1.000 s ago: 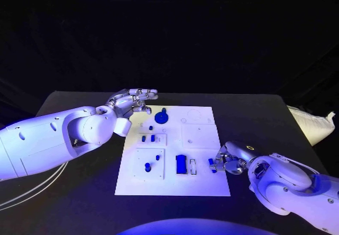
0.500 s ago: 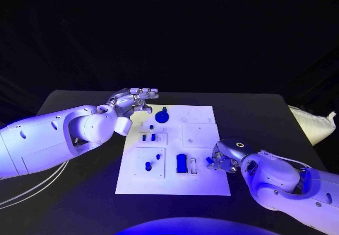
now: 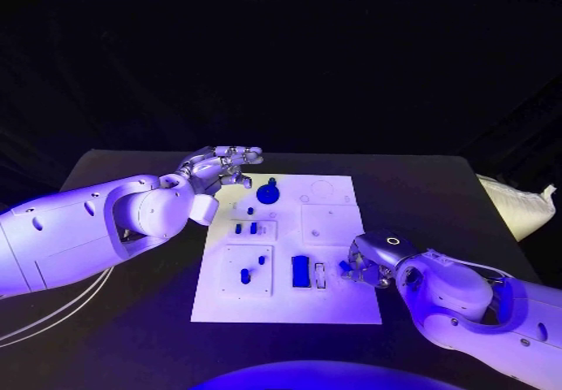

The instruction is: Assemble the parts on the task board

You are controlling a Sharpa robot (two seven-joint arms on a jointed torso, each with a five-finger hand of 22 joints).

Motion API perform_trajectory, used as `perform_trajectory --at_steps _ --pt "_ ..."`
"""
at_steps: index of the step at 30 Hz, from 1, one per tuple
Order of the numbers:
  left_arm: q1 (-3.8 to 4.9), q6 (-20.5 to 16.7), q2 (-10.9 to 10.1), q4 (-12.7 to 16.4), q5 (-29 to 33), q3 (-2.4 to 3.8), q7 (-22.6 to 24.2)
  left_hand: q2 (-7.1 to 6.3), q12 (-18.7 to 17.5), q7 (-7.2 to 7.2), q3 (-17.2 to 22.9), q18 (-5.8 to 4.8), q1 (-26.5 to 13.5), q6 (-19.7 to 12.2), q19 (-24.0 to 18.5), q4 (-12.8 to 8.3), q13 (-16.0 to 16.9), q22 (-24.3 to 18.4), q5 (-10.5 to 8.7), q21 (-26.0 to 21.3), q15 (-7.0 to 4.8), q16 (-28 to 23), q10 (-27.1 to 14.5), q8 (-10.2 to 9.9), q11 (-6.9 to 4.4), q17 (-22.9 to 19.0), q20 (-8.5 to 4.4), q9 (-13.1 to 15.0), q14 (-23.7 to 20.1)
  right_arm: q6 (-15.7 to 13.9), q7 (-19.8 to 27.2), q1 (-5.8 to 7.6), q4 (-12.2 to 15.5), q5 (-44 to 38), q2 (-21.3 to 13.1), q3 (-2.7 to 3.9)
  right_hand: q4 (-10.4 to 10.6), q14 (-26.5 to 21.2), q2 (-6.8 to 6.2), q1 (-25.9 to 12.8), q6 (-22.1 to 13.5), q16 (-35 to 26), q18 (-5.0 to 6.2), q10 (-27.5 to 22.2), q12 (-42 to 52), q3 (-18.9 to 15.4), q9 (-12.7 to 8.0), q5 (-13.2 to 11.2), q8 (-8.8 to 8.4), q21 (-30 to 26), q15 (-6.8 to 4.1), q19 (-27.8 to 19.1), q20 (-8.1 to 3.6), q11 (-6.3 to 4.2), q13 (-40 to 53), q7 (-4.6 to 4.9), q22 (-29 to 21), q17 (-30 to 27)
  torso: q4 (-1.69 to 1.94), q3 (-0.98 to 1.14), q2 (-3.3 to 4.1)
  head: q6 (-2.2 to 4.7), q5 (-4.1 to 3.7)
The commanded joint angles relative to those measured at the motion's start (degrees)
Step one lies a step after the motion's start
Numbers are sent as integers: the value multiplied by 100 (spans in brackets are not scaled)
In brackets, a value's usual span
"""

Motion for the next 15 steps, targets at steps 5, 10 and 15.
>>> perform_trajectory --at_steps 5,10,15 --pt "3 103 9 8 -11 3 18 7 14 8 10 105 -29 -37 -53 -36 -5 -5 33 -36 -17 -23 -27 19 9 -5 5 -5 -40 -670 -119 -102 87 1533 -143 -51 -395 470 191 240 -9 15 -68 89 -45 1609 -1692 -18 -52 6 6 -3 -3 -60 -1356 72 7 818 0 -2 -4 -11 -2" --pt "3 106 9 7 -11 3 19 7 14 8 10 105 -29 -37 -53 -36 -5 -5 33 -36 -17 -23 -27 19 9 -5 5 -5 -40 -1335 -10 -38 228 2491 -215 -19 -402 471 -90 -40 -23 11 -76 108 -51 2318 -1629 -47 -69 2 6 -4 24 -72 -1343 49 7 820 -1 -1 -3 -2 -2" --pt "3 109 10 11 -11 3 17 34 31 8 35 106 6 -46 -55 -67 -7 -7 42 -40 -20 -18 -40 29 8 -17 2 -6 -49 -1598 -24 -11 330 2972 -234 -5 -490 471 -324 -297 -31 5 -68 121 -51 2814 -1543 9 -57 -7 13 -9 18 -50 -1325 55 -4 816 3 0 4 -6 -3"
